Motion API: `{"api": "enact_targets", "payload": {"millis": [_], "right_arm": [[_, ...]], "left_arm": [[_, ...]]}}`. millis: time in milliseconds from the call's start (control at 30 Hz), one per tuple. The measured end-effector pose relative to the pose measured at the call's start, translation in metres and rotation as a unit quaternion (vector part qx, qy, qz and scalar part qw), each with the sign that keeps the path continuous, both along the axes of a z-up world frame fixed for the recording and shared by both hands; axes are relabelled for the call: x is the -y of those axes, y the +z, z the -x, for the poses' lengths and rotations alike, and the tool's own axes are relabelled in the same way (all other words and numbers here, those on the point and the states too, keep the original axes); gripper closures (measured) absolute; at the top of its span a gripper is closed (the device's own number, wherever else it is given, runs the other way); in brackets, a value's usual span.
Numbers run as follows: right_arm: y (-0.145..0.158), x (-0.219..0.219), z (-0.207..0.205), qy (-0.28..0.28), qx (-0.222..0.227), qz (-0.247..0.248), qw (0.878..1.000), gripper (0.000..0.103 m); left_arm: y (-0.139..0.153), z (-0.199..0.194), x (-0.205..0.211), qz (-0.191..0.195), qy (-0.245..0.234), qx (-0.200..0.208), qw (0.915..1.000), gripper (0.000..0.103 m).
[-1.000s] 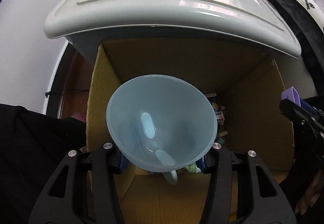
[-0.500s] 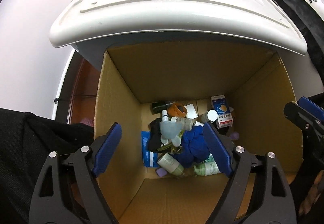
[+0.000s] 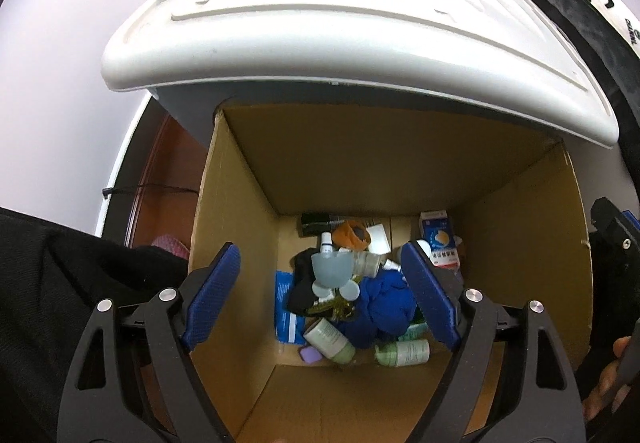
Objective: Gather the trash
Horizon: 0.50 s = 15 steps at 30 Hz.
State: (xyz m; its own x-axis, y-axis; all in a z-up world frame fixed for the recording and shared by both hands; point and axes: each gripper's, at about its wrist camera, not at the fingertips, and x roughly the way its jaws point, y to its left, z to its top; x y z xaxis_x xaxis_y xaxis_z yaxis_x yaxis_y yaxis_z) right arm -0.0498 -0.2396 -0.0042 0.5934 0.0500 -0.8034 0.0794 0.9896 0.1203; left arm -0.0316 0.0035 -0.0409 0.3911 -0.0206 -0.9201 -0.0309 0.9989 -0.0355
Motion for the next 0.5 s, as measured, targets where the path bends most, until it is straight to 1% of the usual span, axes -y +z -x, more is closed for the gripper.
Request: {"api": "enact_targets", "payload": {"millis": [100,200,233,267,500], "right_arm": [[-0.0048,-0.0028,-0.0077,0.004,-0.01,0.008,1.0,0.005],[-0.0038,-0.0012,-0.0098,0.001,-0.006,0.004,1.0,0.005],[-0.0027,-0.0005,-0.0095,0.0,-0.002,0.0,1.0,0.005],[-0.002,0.0,-0.0092,-0.001,0.0,-0.001,1.0,0.005],[-0.003,-0.0014,-0.0092,0.003,-0.001,0.002,1.0,0.005]], "left_arm": [[0.0015,-0.0035,0.0001,-0.002,0.005,0.013,0.9999,0.022],[0.0034,-0.0059,0.0009,0.004,0.006,0.019,0.9998,0.021],[0.0029,-0.0063,0.0008,0.006,0.006,0.018,0.9998,0.017],[0.0023,-0.0059,0.0005,0.007,0.007,0.018,0.9998,0.015],[0.0008,-0.0068,-0.0052,0.015,0.027,0.017,0.9994,0.015]]}}
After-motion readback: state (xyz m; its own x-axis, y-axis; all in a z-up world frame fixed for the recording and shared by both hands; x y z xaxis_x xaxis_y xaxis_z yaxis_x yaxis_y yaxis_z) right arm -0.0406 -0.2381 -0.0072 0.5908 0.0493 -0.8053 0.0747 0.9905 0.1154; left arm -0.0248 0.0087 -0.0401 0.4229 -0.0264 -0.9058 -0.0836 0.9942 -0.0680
